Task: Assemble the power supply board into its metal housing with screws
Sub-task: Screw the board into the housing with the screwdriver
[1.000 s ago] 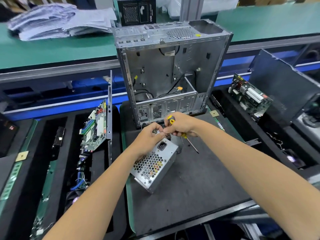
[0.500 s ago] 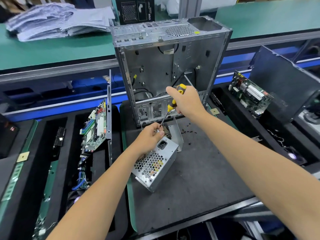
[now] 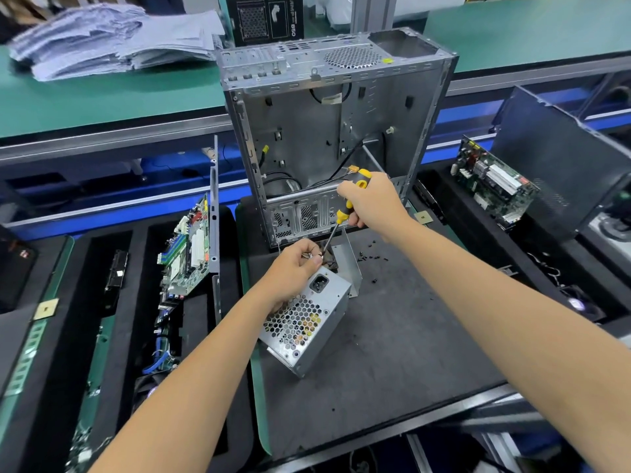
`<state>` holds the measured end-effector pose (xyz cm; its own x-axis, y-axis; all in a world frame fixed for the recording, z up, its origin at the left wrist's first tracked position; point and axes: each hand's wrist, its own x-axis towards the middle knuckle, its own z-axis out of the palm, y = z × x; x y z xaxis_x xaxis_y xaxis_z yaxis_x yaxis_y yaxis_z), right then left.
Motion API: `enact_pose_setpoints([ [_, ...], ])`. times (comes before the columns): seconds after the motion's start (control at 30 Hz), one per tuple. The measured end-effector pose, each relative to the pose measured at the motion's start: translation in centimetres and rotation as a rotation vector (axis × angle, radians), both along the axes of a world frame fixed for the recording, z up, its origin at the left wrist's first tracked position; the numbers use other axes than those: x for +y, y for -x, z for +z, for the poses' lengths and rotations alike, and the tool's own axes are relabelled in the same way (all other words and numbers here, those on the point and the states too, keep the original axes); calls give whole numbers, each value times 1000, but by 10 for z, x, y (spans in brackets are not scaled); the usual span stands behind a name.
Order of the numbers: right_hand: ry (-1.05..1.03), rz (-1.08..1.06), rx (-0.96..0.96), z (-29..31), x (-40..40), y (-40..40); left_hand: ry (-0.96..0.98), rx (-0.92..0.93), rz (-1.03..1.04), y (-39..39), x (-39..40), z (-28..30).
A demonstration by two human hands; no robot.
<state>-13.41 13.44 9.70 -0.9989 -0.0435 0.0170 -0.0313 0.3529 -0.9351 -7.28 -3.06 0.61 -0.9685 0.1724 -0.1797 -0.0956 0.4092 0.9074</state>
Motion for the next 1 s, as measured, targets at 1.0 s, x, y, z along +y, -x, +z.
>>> enact_pose_setpoints([
  [1.0,58,-15,-119,1,7,-1,21,22,3,0,2,-1],
])
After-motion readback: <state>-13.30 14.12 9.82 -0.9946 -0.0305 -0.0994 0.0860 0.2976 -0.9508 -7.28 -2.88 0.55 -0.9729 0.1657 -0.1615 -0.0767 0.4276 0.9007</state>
